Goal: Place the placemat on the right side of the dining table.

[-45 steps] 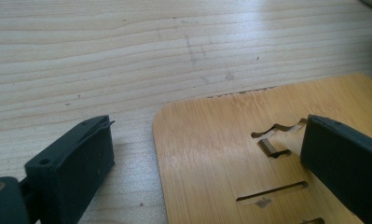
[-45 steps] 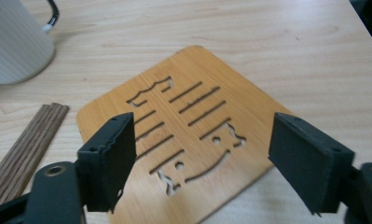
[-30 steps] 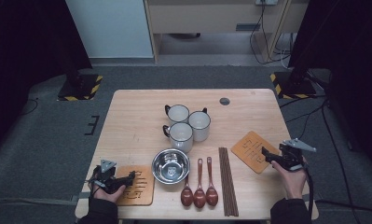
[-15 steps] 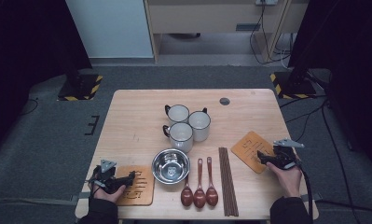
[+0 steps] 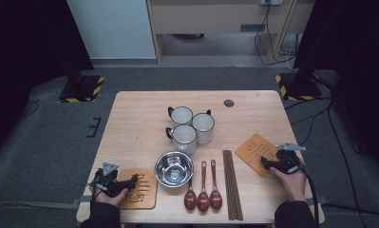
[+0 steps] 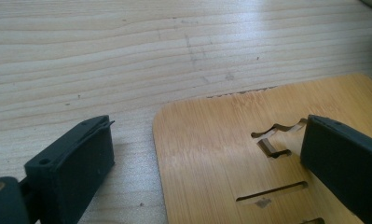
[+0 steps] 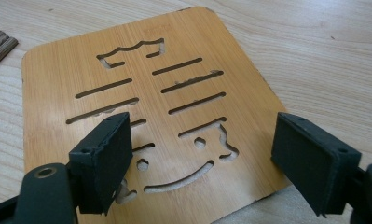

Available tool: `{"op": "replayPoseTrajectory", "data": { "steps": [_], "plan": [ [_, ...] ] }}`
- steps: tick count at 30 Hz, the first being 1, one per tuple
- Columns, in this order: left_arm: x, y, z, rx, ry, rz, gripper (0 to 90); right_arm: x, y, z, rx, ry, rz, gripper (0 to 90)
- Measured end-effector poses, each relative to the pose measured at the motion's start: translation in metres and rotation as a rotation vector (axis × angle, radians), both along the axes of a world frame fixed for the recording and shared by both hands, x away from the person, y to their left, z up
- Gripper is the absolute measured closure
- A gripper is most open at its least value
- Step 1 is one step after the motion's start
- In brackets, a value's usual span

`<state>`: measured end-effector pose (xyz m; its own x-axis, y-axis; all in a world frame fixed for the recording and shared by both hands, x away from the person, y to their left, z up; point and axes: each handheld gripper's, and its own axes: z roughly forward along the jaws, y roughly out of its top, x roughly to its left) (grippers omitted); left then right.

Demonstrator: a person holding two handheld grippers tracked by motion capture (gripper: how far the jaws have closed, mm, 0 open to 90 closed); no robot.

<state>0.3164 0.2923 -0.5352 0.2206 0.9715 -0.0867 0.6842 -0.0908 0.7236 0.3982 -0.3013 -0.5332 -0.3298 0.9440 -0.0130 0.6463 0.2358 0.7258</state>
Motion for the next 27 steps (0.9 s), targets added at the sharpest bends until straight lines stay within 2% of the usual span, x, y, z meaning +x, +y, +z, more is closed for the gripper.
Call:
{"op": "replayPoseTrajectory", "data": {
  "steps": [11, 16, 20, 27],
  "plan": [
    [0.0, 0.0, 0.0, 0.0, 0.0, 0.0, 1.6, -0.002, 0.003, 0.001, -0.004, 0.012, 0.032, 18.1],
    [0.0, 0.0, 0.0, 0.0, 0.0, 0.0, 1.6, -0.003, 0.005, 0.0, -0.002, 0.008, 0.008, 15.7],
    [0.0, 0.0, 0.0, 0.001, 0.001, 0.0, 1.5, -0.002, 0.009, -0.001, -0.007, 0.002, -0.056, 13.4],
    [0.0, 0.0, 0.0, 0.001, 0.001, 0.0, 1.5, -0.001, 0.016, -0.003, -0.003, -0.017, -0.118, 12.0]
  ]
}}
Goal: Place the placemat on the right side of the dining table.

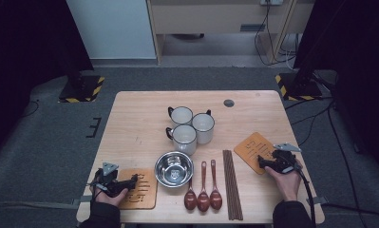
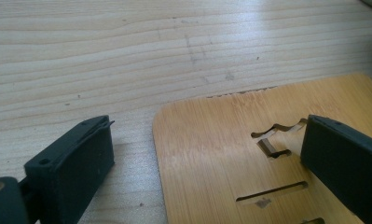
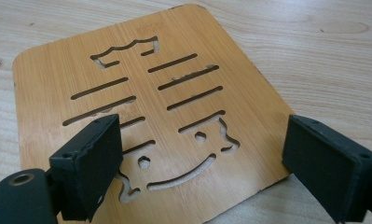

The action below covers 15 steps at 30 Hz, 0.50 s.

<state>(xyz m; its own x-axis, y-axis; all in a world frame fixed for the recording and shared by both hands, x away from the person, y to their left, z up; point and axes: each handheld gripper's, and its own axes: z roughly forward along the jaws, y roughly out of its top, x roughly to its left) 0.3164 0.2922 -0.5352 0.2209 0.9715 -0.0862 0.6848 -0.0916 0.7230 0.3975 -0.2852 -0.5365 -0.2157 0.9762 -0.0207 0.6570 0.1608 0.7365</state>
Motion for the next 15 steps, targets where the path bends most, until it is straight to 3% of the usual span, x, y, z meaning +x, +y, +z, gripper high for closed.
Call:
{"op": "replayPoseTrajectory", "data": {
  "steps": [7, 13, 15],
  "plan": [
    [0.0, 0.0, 0.0, 0.0, 0.0, 0.0, 1.5, 0.001, 0.007, 0.004, -0.02, -0.011, -0.004, 15.5],
    [0.0, 0.0, 0.0, -0.001, 0.0, 0.0, 1.5, 0.002, 0.007, 0.017, 0.015, -0.05, 0.052, 14.9],
    [0.0, 0.0, 0.0, -0.001, 0.0, 0.0, 1.4, 0.004, 0.009, 0.021, 0.039, -0.044, 0.087, 15.2]
  ]
}}
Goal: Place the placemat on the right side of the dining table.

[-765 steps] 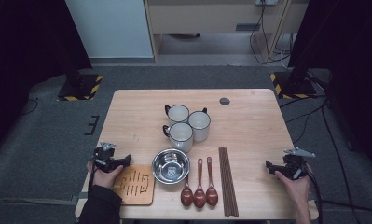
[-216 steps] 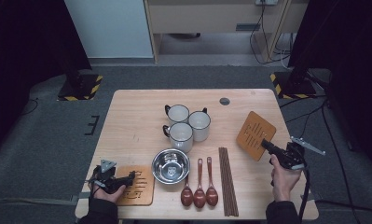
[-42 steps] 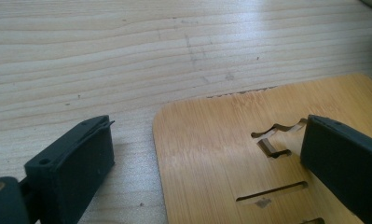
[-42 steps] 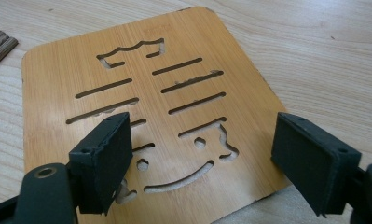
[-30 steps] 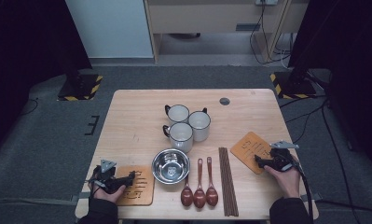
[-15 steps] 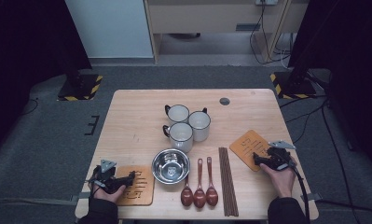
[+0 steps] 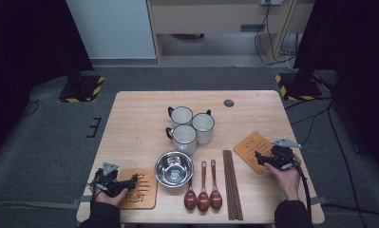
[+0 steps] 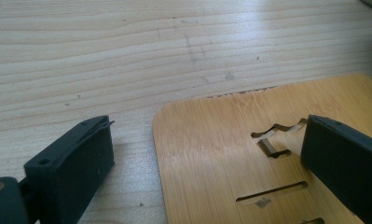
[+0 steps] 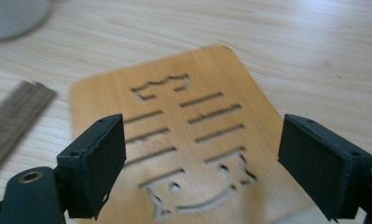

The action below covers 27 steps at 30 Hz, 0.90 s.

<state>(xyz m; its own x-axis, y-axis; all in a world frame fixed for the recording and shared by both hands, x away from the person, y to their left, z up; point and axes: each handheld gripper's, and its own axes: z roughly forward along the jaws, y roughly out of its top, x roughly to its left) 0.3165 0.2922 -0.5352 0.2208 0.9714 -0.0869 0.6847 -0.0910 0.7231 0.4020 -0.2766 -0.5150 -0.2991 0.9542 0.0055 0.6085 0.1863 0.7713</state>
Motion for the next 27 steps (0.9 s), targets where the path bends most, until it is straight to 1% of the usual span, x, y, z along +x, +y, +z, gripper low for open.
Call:
{"op": "replayPoseTrajectory", "data": {
  "steps": [3, 4, 5, 6, 8, 9, 12, 14, 16, 18, 19, 20, 21, 22, 24, 27],
  "plan": [
    [0.0, 0.0, 0.0, 0.0, 0.0, 0.0, 1.4, 0.004, 0.004, 0.004, -0.002, -0.008, 0.047, 16.0],
    [0.0, 0.0, 0.0, 0.0, 0.0, 0.0, 1.5, 0.005, 0.005, 0.005, -0.009, -0.015, 0.06, 16.3],
    [0.0, 0.0, 0.0, 0.0, 0.0, 0.0, 1.4, 0.007, 0.005, 0.006, -0.007, -0.033, 0.069, 18.6],
    [0.0, 0.0, 0.0, 0.0, 0.0, 0.0, 1.4, 0.008, 0.006, 0.006, 0.003, -0.037, 0.073, 19.5],
    [0.0, 0.0, 0.0, 0.0, 0.0, 0.0, 1.5, 0.012, 0.006, 0.006, 0.003, -0.011, 0.079, 19.6],
    [0.0, 0.0, 0.0, 0.0, 0.0, 0.0, 1.5, 0.014, 0.006, 0.004, -0.007, -0.009, 0.084, 19.9],
    [0.0, 0.0, 0.0, 0.0, 0.0, 0.0, 1.4, 0.017, 0.006, 0.0, -0.024, 0.016, 0.106, 21.5],
    [0.0, 0.0, 0.0, 0.0, 0.0, 0.0, 1.5, 0.019, 0.006, -0.004, -0.047, 0.027, 0.126, 23.3],
    [0.0, 0.0, 0.0, 0.0, 0.0, 0.0, 1.4, 0.02, 0.005, -0.007, -0.054, 0.05, 0.135, 23.9],
    [0.0, 0.0, 0.0, 0.001, 0.0, 0.0, 1.4, 0.021, 0.003, -0.01, -0.066, 0.062, 0.145, 25.4],
    [0.0, 0.0, 0.0, 0.0, 0.0, 0.0, 1.4, 0.021, 0.002, -0.012, -0.068, 0.061, 0.145, 25.8],
    [0.0, 0.0, 0.0, 0.0, 0.0, 0.0, 1.5, 0.022, 0.001, -0.012, -0.066, 0.073, 0.142, 26.7],
    [0.0, 0.0, 0.0, 0.0, 0.0, 0.0, 1.4, 0.022, 0.0, -0.013, -0.069, 0.068, 0.146, 27.3],
    [0.0, 0.0, 0.0, 0.0, 0.0, 0.0, 1.4, 0.022, -0.001, -0.014, -0.059, 0.07, 0.145, 28.3],
    [0.0, 0.0, 0.0, 0.0, 0.0, 0.0, 1.4, 0.023, -0.002, -0.014, -0.056, 0.066, 0.15, 29.0],
    [0.0, 0.0, 0.0, 0.0, 0.0, 0.0, 1.4, 0.022, -0.002, -0.014, -0.043, 0.071, 0.156, 32.5]
  ]
}}
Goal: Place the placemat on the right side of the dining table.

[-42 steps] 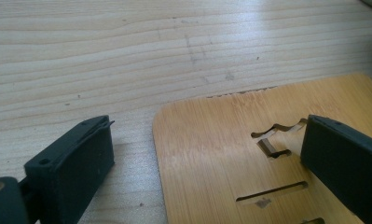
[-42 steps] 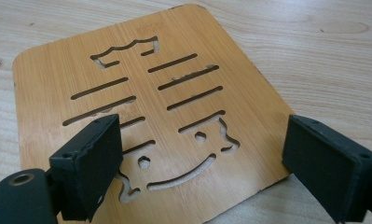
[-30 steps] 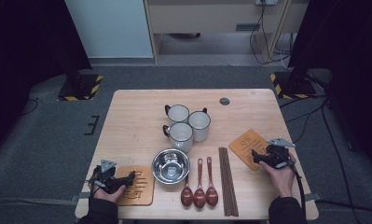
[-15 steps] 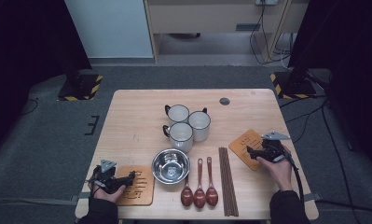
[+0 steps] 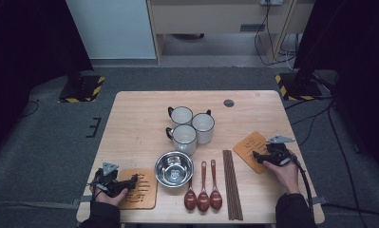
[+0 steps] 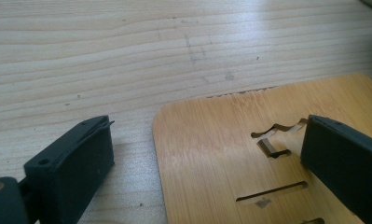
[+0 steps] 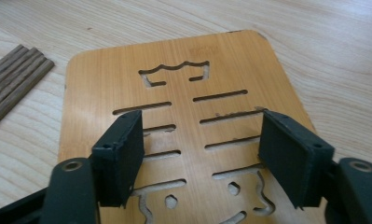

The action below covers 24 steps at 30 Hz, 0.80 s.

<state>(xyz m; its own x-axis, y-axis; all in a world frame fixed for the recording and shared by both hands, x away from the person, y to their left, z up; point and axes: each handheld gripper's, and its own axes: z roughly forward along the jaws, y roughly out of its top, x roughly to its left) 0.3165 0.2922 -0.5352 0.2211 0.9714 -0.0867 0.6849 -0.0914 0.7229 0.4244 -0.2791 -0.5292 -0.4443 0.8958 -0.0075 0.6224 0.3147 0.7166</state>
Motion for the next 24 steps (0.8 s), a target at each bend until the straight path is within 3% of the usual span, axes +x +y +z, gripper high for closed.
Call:
{"op": "replayPoseTrajectory", "data": {
  "steps": [9, 18, 24],
  "plan": [
    [0.0, 0.0, 0.0, 0.0, 0.0, 0.0, 1.4, -0.0023, -0.0035, 0.0002, 0.0, 0.005, 0.073, 35.4],
    [0.0, 0.0, 0.0, 0.0, 0.0, 0.0, 1.4, 0.0004, -0.0031, -0.0008, -0.013, -0.019, 0.11, 34.5],
    [0.0, 0.0, 0.0, 0.0, 0.0, 0.0, 1.4, 0.002, -0.0028, -0.0022, 0.006, -0.021, 0.102, 35.0]
  ]
}}
